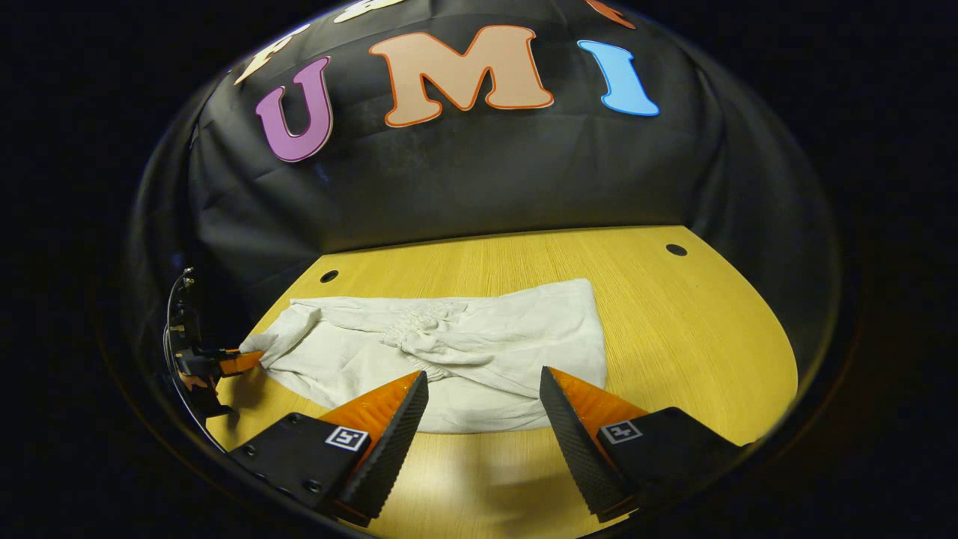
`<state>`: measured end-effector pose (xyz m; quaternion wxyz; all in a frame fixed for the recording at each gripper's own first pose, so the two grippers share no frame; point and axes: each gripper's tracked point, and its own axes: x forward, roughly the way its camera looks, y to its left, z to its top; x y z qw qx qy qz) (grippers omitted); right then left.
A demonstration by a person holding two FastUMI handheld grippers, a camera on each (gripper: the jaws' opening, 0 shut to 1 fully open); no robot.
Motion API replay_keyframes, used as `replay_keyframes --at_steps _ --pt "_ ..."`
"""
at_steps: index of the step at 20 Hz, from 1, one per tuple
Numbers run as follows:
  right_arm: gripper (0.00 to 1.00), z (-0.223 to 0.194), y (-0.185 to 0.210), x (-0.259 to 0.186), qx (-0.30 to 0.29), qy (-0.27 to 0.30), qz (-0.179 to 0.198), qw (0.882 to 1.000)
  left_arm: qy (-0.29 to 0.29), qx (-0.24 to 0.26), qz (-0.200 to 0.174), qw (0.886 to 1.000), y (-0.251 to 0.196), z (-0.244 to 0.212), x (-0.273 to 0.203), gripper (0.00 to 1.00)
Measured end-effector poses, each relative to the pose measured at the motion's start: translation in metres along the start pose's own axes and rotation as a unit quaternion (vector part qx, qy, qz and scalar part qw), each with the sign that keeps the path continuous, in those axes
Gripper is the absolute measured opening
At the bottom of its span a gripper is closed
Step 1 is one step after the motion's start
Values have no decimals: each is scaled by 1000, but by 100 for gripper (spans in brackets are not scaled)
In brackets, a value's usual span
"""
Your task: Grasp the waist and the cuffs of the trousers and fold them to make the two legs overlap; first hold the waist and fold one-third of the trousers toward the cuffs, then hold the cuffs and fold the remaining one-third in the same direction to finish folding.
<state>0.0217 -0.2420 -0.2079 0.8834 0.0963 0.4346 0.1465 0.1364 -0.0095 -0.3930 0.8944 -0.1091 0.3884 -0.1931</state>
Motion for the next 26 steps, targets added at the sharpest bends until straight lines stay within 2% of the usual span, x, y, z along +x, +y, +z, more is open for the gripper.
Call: replay_keyframes --at_steps 2,3,4,6,7,8,12,13,14,25,26 --pt "92 -1 -6 -5 -5 -3 -2 1000 -20 -27 -11 999 -1 3 2 20" --pt "92 0 -5 -5 -8 -5 -3 1000 -27 -48 -16 998 -2 4 2 17" --pt "92 1 -7 -6 -9 -5 -4 1000 -36 -71 -20 997 -1 7 1 7" --pt "96 3 -7 -9 -7 -10 -4 1000 -30 -121 -16 992 1 7 1 0" --pt "96 4 -7 -11 -7 -14 0 1000 -27 -142 -11 989 1 8 -1 0" --pt "92 6 -9 -14 -11 -17 3 1000 -36 -151 -8 988 0 14 -2 0" --pt "92 11 -25 -23 -22 -23 14 999 -74 -115 -7 991 -22 54 -18 0" --pt "97 11 -34 -25 -23 -24 14 999 -83 -108 -10 991 -33 66 -22 0" --pt "92 13 -41 -28 -20 -25 14 999 -90 -104 -17 990 -45 77 -25 0" --pt "92 31 -118 -50 10 -42 26 999 -156 -37 -70 985 -191 172 -50 0" --pt "96 31 -126 -51 13 -42 26 999 -160 -30 -77 984 -205 177 -51 0"
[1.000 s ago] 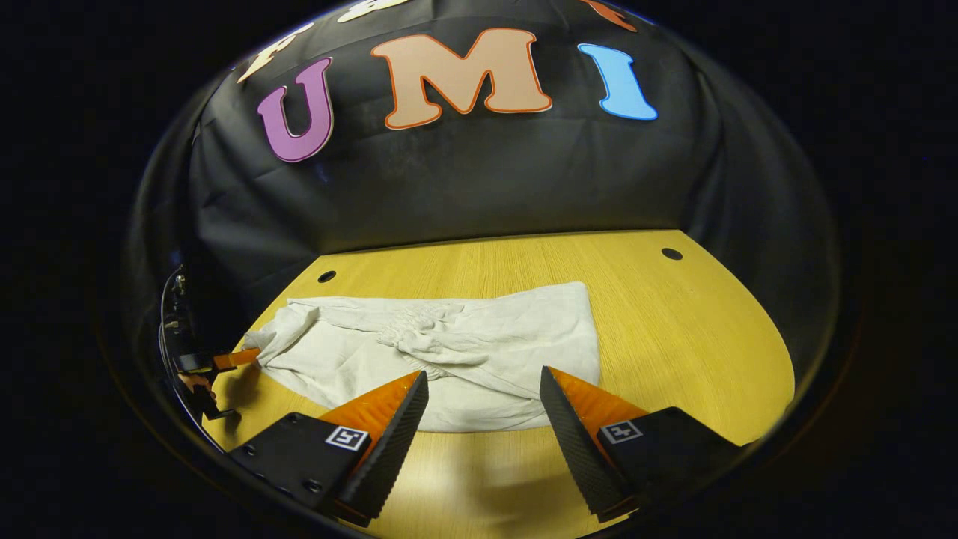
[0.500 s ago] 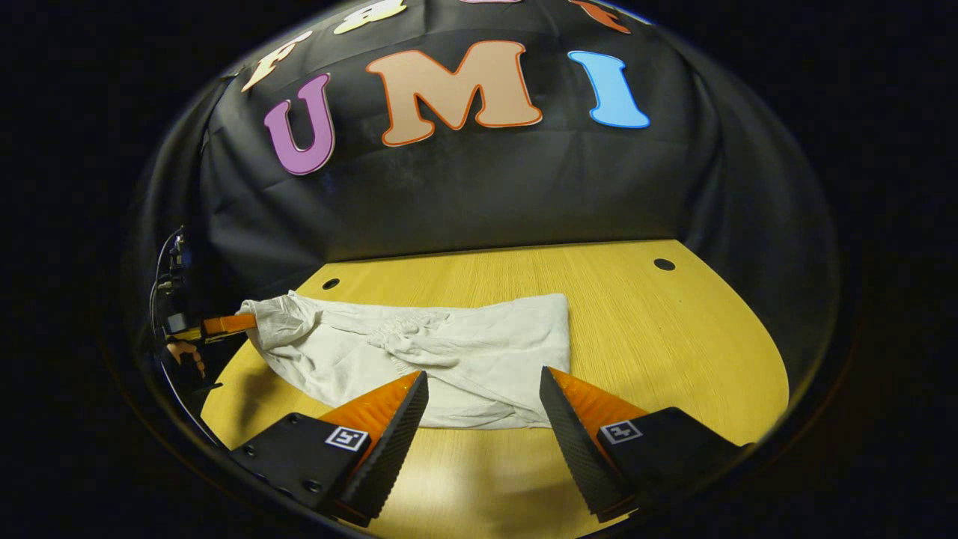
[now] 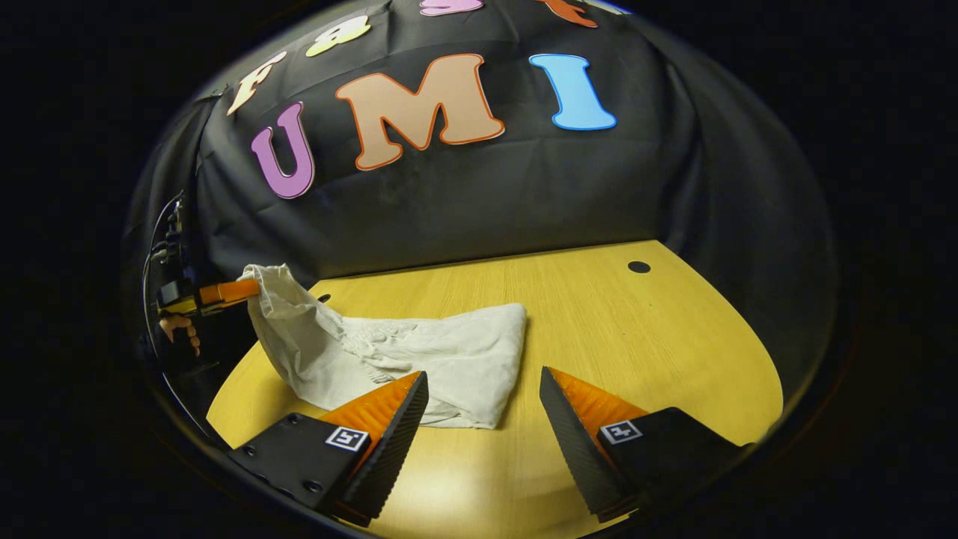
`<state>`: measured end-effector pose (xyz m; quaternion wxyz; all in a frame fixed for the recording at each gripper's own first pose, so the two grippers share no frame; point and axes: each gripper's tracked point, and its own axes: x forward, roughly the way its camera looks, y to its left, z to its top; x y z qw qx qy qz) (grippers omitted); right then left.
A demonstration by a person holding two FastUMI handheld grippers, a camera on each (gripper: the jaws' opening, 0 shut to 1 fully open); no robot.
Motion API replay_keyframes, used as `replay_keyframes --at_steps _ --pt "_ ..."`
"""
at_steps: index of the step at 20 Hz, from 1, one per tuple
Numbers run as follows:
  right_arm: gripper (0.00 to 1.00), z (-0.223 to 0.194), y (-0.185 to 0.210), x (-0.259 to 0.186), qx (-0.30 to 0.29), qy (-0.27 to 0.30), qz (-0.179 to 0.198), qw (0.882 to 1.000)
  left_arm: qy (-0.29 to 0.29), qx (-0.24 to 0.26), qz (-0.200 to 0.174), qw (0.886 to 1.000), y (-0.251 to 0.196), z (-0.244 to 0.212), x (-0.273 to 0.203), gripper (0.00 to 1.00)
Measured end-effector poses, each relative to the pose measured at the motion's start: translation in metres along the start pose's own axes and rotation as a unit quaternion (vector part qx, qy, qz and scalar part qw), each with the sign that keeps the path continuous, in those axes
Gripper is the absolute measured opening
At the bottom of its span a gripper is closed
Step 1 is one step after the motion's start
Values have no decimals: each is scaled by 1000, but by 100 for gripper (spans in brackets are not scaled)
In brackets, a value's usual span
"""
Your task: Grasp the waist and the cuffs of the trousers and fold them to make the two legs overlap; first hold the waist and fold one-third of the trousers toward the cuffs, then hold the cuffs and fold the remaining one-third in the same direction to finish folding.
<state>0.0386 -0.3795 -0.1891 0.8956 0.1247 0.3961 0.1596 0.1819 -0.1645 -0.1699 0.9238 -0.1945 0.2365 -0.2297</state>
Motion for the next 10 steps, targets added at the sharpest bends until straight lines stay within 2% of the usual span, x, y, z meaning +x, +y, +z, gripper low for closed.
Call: replay_keyframes --at_steps 1,2,5,6,10 --pt "96 0 -7 -3 3 0 -1 1000 -1 7 -8 1000 -16 4 3 0" --pt "92 0 -14 -5 7 -1 -2 1000 -1 14 -17 1000 -30 7 6 0" --pt "92 -1 -35 -15 13 -4 -5 1000 -4 35 -40 999 -74 11 18 0" --pt "96 0 -41 -17 15 -4 -6 1000 -4 41 -48 998 -89 12 22 0" --pt "96 -3 -67 -31 20 -5 -10 1000 -1 55 -83 995 -151 11 38 0"
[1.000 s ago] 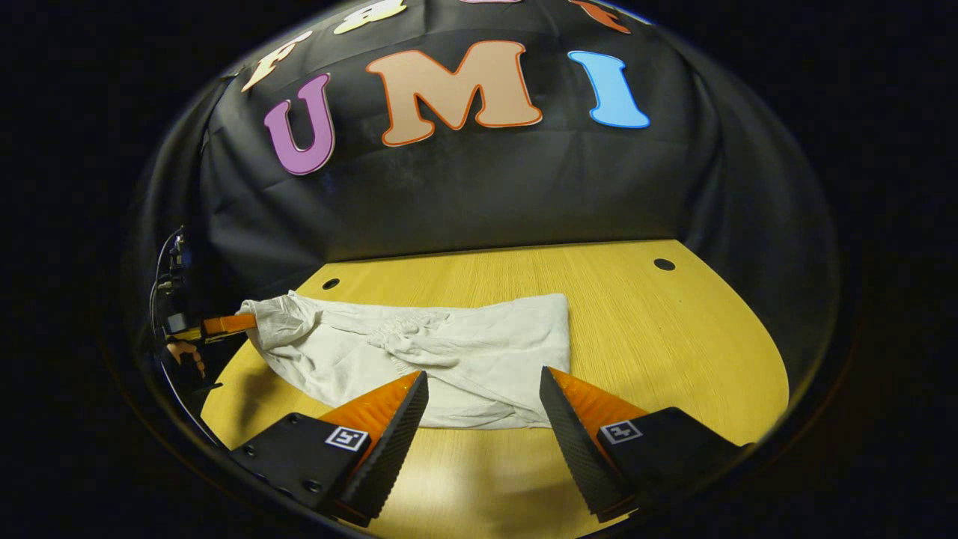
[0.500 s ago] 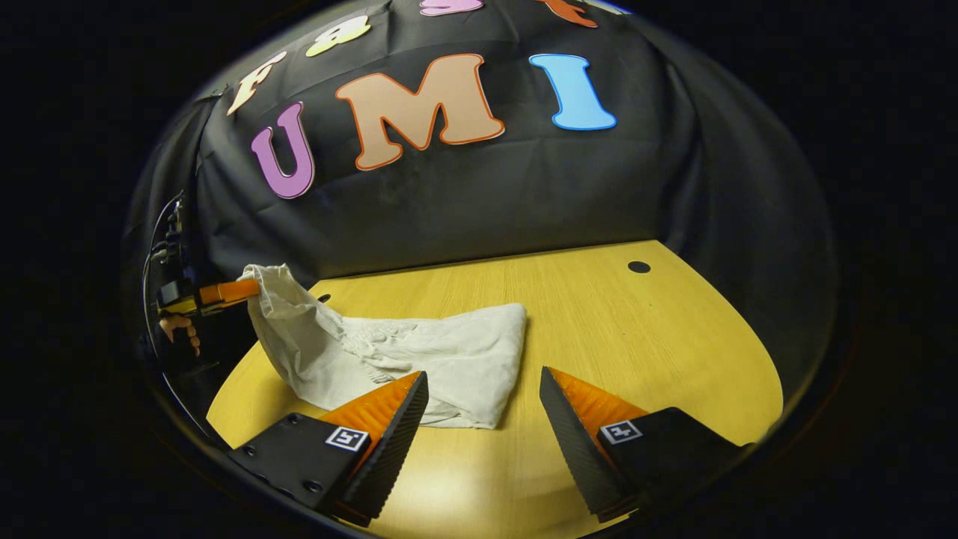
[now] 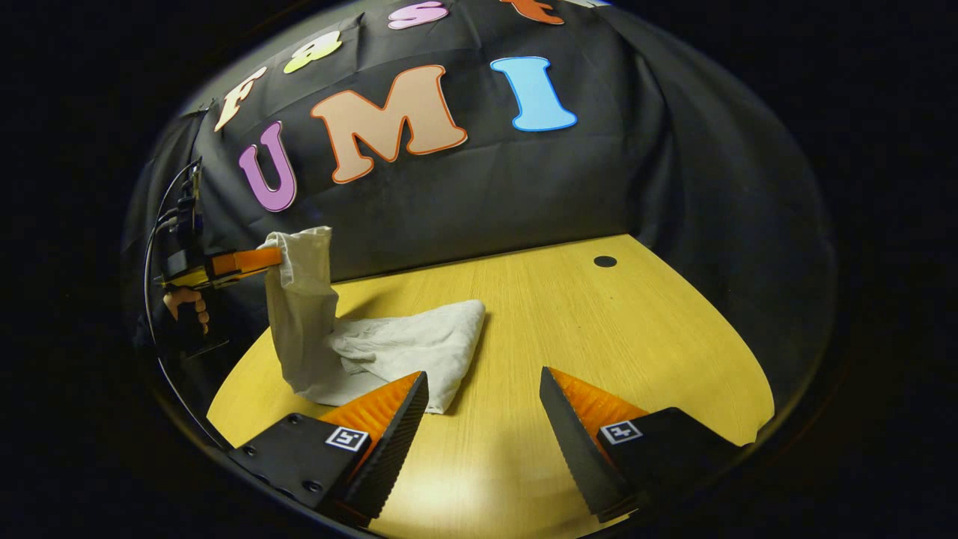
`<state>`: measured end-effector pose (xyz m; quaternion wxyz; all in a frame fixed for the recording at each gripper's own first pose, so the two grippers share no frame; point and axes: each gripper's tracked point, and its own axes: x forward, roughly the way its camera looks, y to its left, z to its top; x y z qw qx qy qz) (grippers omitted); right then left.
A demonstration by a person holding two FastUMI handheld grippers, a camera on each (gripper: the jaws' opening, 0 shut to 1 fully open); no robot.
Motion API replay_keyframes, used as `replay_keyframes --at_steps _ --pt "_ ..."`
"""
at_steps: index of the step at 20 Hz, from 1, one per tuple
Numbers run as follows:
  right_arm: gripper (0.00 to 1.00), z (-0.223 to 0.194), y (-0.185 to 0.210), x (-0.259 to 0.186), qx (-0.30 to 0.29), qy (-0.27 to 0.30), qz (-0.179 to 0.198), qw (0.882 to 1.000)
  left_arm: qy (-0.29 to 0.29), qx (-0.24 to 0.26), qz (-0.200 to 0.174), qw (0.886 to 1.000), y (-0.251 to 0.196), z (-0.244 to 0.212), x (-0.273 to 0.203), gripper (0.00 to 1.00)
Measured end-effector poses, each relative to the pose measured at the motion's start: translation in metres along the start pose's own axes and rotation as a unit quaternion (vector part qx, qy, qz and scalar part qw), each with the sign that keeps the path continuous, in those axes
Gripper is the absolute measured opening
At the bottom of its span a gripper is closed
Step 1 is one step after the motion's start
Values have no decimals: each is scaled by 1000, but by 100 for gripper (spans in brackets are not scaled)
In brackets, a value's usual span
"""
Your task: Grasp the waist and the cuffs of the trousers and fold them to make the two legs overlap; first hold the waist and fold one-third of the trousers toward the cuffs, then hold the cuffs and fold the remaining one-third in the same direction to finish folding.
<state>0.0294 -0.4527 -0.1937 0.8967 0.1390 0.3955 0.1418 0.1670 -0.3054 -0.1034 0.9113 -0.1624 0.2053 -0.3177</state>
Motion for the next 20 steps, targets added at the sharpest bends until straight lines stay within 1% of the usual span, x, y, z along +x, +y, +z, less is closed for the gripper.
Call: replay_keyframes --at_steps 1,2,6,8,10,11,12,13,14,15,16,17,18,19,20 --pt "92 -1 -7 -4 1 0 -2 1000 3 4 -8 1000 -14 -3 7 0" --pt "97 -1 -15 -6 3 0 -4 1000 8 7 -16 1000 -26 -7 12 0" --pt "96 -2 -44 -14 8 0 -14 1000 21 15 -48 999 -74 -28 33 0" --pt "96 -4 -55 -18 12 1 -15 1000 30 20 -61 997 -97 -45 44 0" --pt "97 -4 -64 -19 13 3 -14 1000 47 37 -70 996 -116 -68 52 0" --pt "97 -4 -67 -20 12 4 -13 1000 58 46 -71 995 -122 -81 56 0" --pt "92 -4 -69 -19 10 5 -10 1000 67 53 -71 994 -128 -94 57 0" --pt "97 -5 -71 -19 8 7 -7 1000 79 60 -66 993 -132 -108 60 0" --pt "92 -5 -72 -17 6 9 -4 1000 93 66 -61 992 -135 -123 61 0" --pt "92 -6 -72 -17 4 11 -1 1000 106 70 -58 990 -138 -137 61 0" --pt "97 -5 -71 -16 3 12 4 1000 115 73 -56 989 -142 -149 61 0" --pt "92 -6 -69 -16 1 14 8 1000 120 80 -51 988 -144 -158 60 0" --pt "92 -5 -67 -14 0 15 13 1000 122 87 -47 988 -145 -164 60 0" --pt "92 -5 -63 -13 -2 17 18 1000 122 89 -49 987 -149 -167 59 4" --pt "97 -4 -58 -12 -7 18 22 1000 120 92 -48 987 -149 -166 58 10"
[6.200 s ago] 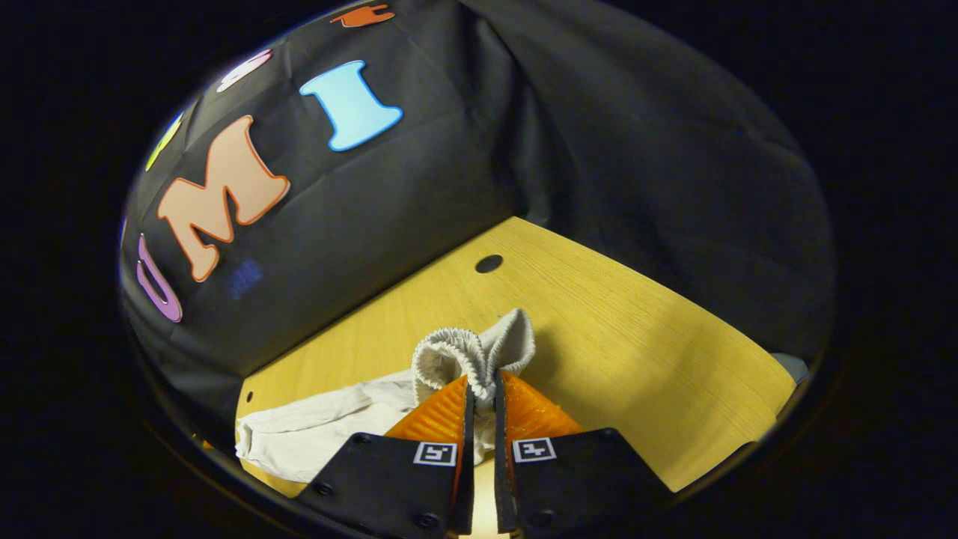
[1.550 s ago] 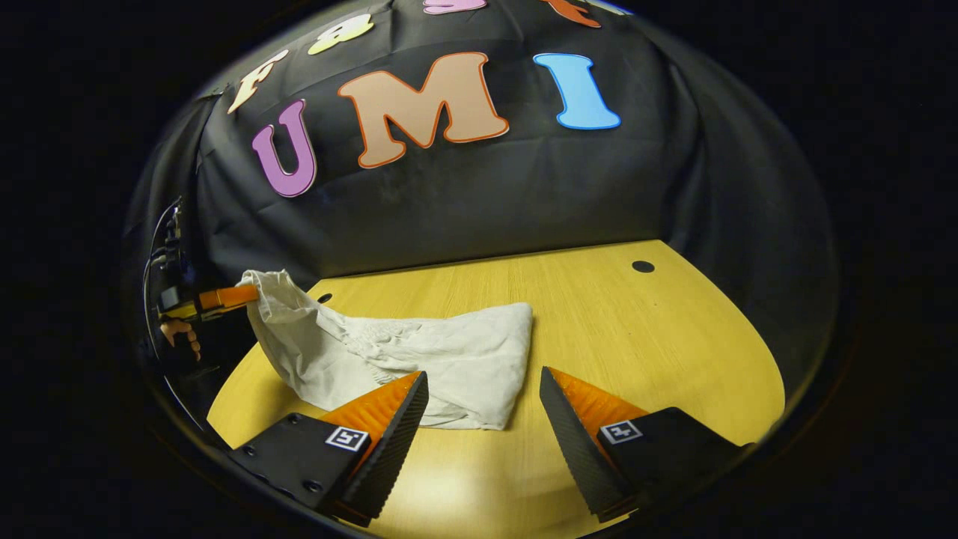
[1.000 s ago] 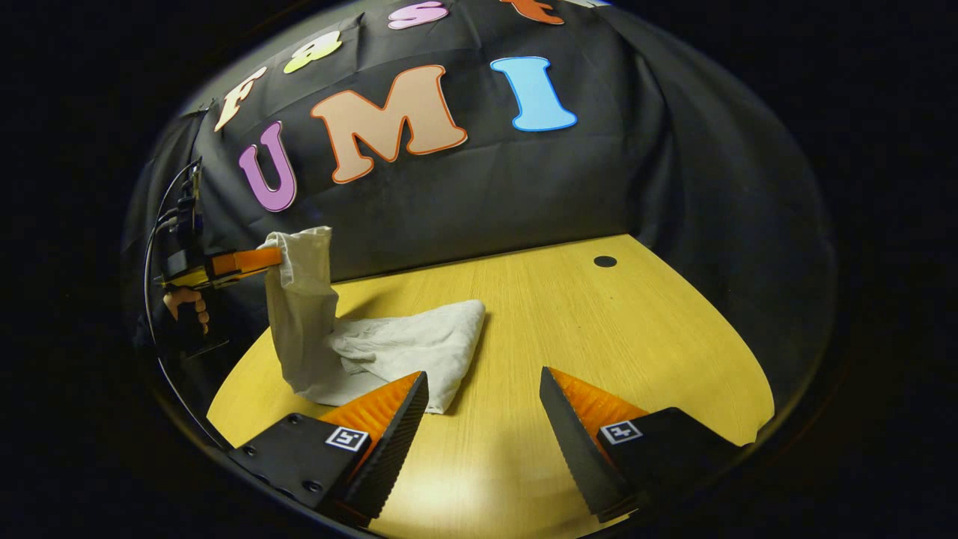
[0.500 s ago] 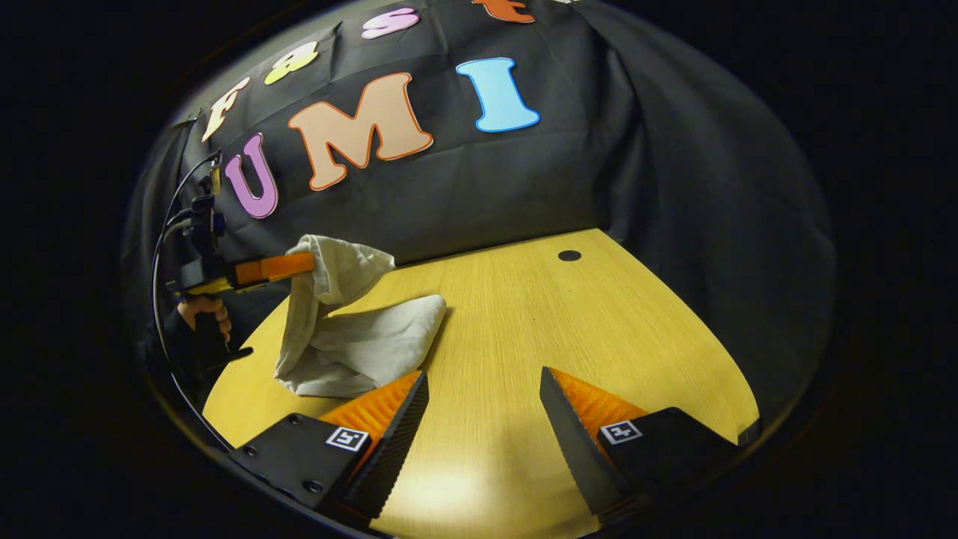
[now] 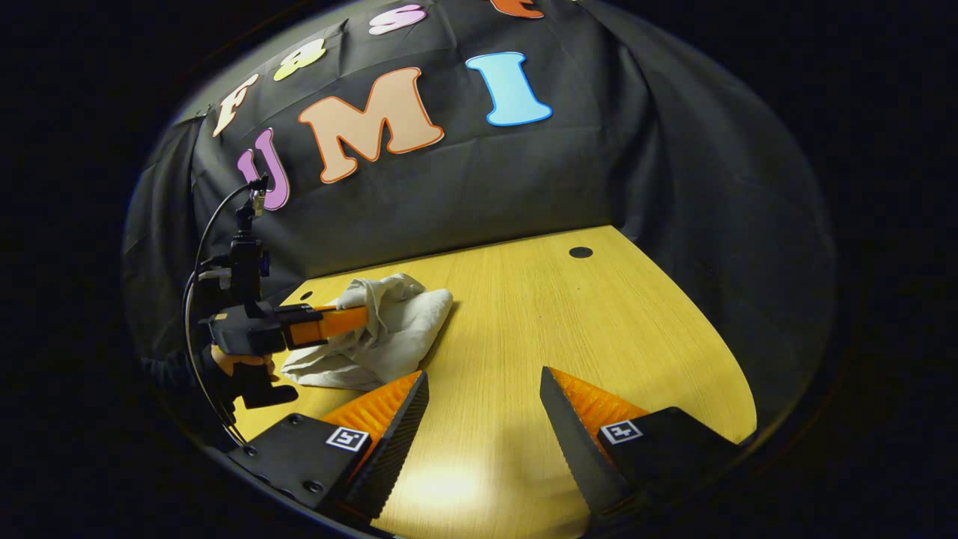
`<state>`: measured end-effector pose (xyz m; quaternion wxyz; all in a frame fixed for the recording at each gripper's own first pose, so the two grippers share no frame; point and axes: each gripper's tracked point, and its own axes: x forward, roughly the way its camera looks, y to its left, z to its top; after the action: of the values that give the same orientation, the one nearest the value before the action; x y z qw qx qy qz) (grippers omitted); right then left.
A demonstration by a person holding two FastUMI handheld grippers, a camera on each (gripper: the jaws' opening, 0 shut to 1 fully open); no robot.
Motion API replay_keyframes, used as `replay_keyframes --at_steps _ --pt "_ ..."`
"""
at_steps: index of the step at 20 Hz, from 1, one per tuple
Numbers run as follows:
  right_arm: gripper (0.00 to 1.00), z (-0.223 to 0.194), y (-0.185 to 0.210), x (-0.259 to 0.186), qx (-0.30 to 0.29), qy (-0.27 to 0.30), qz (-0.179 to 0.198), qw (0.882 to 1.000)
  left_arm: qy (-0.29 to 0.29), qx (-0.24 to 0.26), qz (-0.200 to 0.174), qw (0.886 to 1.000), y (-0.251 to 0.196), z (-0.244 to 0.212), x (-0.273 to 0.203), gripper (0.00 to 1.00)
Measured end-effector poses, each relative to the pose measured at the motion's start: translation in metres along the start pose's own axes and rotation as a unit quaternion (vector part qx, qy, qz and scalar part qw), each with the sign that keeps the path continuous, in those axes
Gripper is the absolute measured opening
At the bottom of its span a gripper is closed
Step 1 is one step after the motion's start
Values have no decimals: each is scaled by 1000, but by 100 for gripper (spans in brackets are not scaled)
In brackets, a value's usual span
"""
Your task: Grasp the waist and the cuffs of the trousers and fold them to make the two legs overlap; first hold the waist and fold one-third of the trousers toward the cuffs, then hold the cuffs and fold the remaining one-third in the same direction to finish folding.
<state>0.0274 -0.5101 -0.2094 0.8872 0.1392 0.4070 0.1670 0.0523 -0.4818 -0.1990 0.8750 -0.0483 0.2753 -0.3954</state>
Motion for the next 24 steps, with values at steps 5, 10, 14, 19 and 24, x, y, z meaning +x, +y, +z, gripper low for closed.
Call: replay_keyframes --at_steps 5,10,14,19,24 --pt "96 22 34 5 -26 -23 21 999 -63 15 22 998 4 29 -47 94" --pt "96 65 83 4 -38 -84 29 995 -126 12 72 989 49 65 -124 95" --pt "96 110 128 -9 -48 -154 30 986 -176 19 124 976 98 95 -191 95" --pt "96 161 184 -39 -66 -237 37 969 -222 32 187 956 148 117 -268 95" --pt "96 178 219 -57 -78 -275 42 957 -243 37 232 941 169 122 -313 95"
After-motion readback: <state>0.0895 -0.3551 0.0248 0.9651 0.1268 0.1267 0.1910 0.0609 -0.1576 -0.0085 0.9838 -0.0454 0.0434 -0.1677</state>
